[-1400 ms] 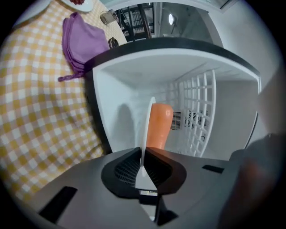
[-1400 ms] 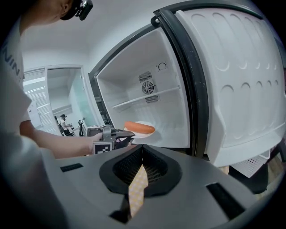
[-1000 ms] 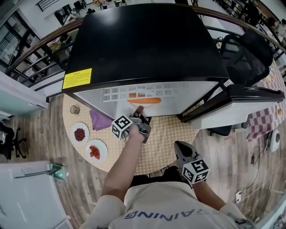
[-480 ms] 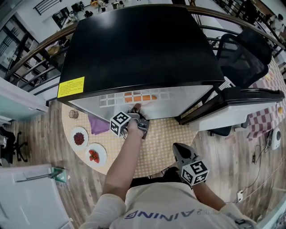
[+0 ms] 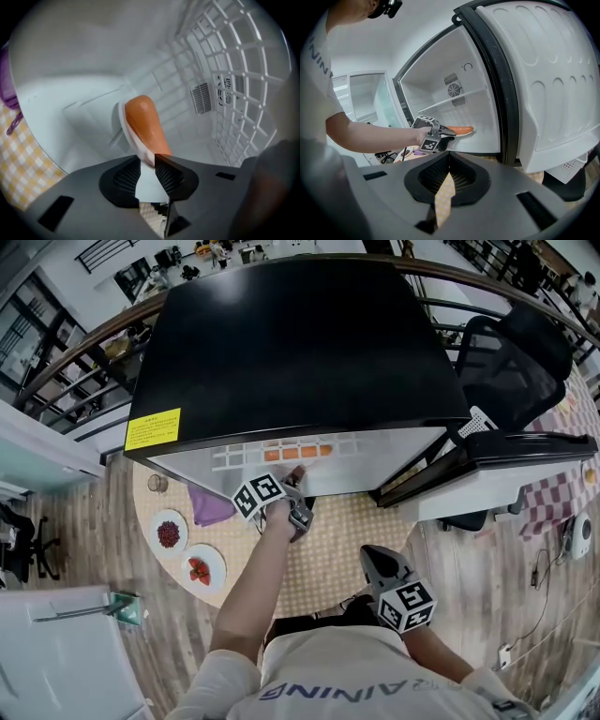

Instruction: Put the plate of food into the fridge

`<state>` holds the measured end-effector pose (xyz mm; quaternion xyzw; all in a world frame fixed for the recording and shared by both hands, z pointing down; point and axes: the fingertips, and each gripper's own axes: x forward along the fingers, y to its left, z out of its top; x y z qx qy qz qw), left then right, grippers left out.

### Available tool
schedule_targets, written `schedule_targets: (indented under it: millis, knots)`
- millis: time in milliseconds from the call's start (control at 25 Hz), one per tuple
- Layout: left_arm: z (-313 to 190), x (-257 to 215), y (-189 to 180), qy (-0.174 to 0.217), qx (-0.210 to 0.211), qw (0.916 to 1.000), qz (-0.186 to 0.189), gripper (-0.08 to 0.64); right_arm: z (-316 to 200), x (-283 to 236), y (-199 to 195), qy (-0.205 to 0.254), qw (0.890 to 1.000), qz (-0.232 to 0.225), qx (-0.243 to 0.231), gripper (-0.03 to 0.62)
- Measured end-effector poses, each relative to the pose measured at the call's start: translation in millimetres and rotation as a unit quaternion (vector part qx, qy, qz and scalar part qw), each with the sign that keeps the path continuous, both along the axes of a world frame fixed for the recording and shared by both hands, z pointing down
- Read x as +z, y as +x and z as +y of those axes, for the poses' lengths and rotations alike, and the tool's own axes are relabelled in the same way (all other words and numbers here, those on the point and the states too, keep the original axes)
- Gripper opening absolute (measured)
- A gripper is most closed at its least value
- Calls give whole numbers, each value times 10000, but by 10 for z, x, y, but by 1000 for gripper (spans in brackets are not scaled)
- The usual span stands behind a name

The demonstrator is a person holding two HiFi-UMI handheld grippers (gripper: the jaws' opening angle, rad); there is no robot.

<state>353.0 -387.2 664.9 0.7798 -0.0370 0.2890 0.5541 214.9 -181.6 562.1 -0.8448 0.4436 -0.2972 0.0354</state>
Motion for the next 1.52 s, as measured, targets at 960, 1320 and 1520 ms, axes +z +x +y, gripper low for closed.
schedule_targets:
  millis: [960,1320,1520]
  knots:
    - [345,-622,-878,2115,1700,9586,867,11,-47,-48,112,125,9999,99,-65,20]
    - [284,-1290,-1547,3499,1890,9024,1661,11,-276,-283,117,334,9983,358,-310,20]
    - [194,-1606,-1870,3938,1691,8856,1790,11,-344,-465,111,562,9970,460,-280,20]
